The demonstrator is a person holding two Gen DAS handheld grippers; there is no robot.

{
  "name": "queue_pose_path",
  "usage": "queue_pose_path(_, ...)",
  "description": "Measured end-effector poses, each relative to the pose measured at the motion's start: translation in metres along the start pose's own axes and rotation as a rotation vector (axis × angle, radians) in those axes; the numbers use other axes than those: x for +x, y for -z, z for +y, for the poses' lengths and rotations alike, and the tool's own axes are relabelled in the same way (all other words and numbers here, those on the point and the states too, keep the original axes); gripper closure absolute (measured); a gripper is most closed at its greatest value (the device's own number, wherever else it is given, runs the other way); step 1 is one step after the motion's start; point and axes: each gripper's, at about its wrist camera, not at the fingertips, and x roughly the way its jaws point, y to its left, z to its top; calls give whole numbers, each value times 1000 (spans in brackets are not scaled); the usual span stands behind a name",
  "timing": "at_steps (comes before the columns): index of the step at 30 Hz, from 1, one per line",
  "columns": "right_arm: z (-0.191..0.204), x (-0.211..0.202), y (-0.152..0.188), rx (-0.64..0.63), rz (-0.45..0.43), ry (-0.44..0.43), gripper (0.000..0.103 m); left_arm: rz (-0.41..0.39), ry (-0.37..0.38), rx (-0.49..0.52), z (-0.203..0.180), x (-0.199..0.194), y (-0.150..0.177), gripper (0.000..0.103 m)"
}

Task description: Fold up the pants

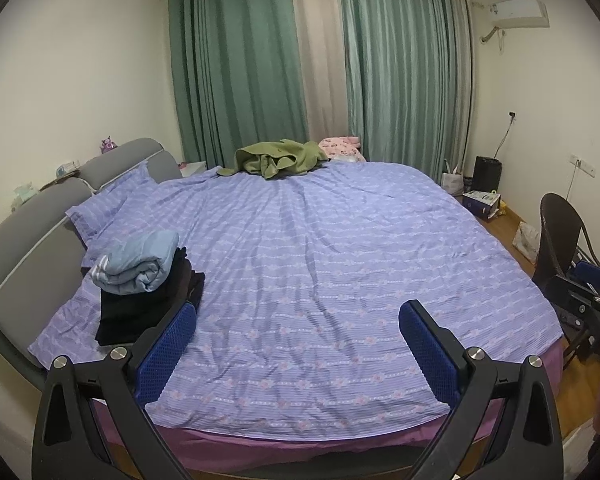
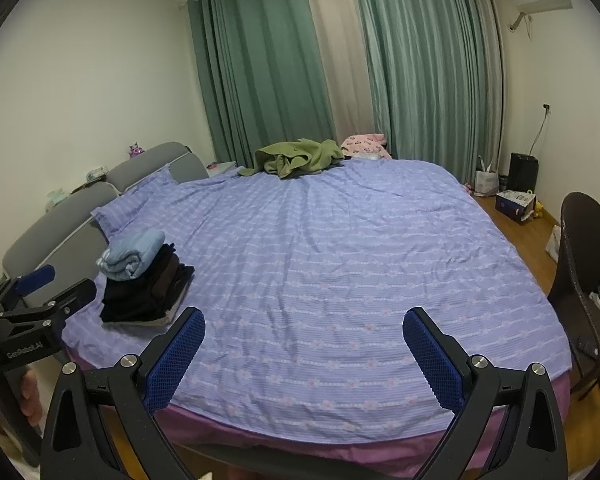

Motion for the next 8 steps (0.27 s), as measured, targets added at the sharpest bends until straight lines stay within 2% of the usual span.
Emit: queue_pose_path(8,-1,-2,1,-8,3,1,2,-6,-2,-6,1,-3,1,0)
